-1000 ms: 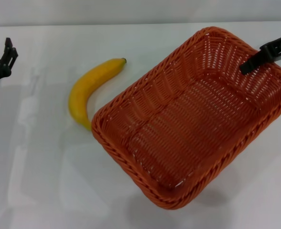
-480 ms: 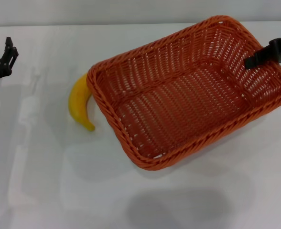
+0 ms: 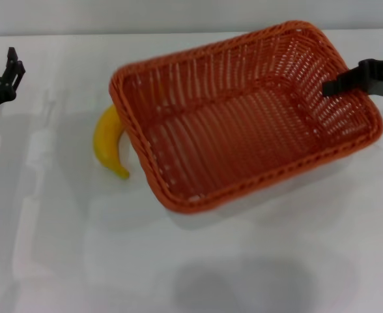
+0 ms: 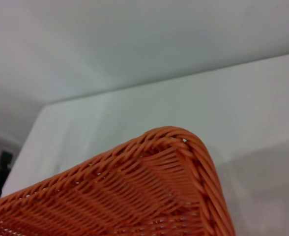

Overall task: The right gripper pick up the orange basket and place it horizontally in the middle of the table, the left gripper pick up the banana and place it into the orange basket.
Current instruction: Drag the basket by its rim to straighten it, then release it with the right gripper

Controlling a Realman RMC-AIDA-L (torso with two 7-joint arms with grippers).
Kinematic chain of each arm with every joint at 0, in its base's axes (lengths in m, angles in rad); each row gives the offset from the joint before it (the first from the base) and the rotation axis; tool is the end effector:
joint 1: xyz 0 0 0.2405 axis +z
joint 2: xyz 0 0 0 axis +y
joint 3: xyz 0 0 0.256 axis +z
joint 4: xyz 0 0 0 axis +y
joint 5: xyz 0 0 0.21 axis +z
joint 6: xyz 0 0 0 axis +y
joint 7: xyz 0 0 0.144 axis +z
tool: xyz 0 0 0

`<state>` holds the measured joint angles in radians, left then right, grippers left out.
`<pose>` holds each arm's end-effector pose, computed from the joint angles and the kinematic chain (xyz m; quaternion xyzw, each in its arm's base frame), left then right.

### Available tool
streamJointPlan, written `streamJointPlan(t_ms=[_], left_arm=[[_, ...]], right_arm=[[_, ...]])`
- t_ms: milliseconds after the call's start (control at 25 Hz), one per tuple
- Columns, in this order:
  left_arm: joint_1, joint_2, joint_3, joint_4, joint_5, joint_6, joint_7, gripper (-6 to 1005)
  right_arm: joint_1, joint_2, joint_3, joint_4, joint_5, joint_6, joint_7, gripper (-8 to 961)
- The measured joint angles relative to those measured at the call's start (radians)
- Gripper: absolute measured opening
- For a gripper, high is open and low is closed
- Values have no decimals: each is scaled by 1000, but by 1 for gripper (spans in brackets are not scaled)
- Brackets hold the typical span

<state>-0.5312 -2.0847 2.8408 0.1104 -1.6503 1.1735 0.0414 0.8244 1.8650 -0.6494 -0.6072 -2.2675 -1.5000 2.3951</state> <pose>-0.3335 0.3490 0.0028 -0.6452 -0.2215 -0.2497 0.6872 0.2262 0.4182 0.0729 -0.8132 0.5536 0.1468 0.1036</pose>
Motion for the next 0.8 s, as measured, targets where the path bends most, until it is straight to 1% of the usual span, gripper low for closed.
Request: streamJointPlan(t_ms=[120,320,400,560,800], left_arm=[[-1,0,0,0,0,0,0,862],[-3,0,0,0,0,0,0,862],[-4,0,0,0,0,0,0,862],[-4,1,0,0,0,0,0,862],[-4,3,0,0,0,0,0,862]], right_arm=[[-14,22,-2,1,21,37,-3,141],[-21,49,0,2,22,87,-4,141],[-26,56,1,3,22,111,-4,141],[-41,66,1,7,30,162,-4,141],[-70,68,0,2,48,241,-5,141]])
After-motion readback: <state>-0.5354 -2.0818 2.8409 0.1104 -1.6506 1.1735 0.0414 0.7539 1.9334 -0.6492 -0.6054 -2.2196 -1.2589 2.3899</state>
